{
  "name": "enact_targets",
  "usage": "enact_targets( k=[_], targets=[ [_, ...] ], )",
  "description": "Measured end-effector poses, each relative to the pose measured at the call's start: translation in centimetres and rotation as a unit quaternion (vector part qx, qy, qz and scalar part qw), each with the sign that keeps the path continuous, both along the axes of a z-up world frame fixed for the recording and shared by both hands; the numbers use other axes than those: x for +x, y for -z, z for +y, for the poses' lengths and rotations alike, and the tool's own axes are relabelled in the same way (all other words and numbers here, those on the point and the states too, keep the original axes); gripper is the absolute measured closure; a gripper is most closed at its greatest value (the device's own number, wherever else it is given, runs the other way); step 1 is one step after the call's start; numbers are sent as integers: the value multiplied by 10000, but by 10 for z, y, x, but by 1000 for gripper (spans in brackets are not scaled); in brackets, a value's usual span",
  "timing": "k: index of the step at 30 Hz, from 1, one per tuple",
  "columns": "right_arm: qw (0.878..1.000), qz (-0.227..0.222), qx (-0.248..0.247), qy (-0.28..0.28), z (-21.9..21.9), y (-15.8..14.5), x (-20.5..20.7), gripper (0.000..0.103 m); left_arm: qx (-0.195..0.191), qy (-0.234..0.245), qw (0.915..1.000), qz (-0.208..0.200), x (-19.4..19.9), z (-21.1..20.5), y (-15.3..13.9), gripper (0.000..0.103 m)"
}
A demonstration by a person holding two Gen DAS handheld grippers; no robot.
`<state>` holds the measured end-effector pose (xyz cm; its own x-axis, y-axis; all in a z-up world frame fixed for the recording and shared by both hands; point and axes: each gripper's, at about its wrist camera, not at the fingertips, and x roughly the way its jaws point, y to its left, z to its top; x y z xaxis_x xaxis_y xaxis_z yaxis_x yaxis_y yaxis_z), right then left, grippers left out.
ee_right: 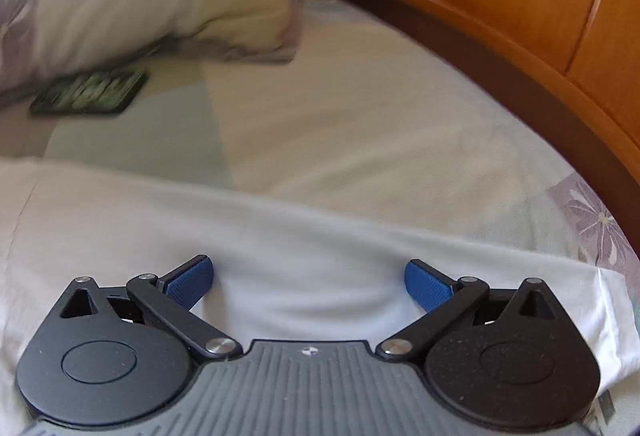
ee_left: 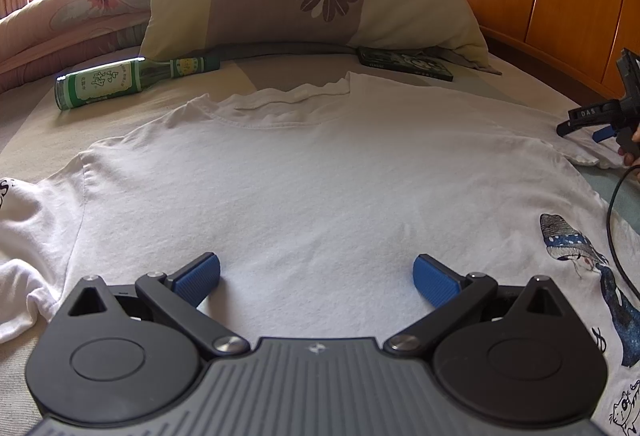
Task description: Fold clothes
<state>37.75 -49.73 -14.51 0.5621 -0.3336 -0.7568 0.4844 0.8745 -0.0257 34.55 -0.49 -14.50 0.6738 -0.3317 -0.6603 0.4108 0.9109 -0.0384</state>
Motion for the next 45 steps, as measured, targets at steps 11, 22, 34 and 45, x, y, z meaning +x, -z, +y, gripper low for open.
enact_targets(
  k=[11, 22, 34, 45],
  targets=[
    [9738, 36, 461, -2226, 132, -21, -6, 0, -16, -68, 10000, 40, 0, 2, -1, 1],
    [9650, 316, -31, -2603, 112, -7, -63, 0, -116, -111, 9998, 83, 3, 6, -3, 1],
    [9846, 536, 378, -1619, 158, -3, 74, 0, -273, -309, 9991, 128, 9, 18, -5, 1],
    [9878, 43, 569, -1451, 122, -17, 104, 0, -490, -531, 9973, 151, 14, 31, -8, 1]
  ],
)
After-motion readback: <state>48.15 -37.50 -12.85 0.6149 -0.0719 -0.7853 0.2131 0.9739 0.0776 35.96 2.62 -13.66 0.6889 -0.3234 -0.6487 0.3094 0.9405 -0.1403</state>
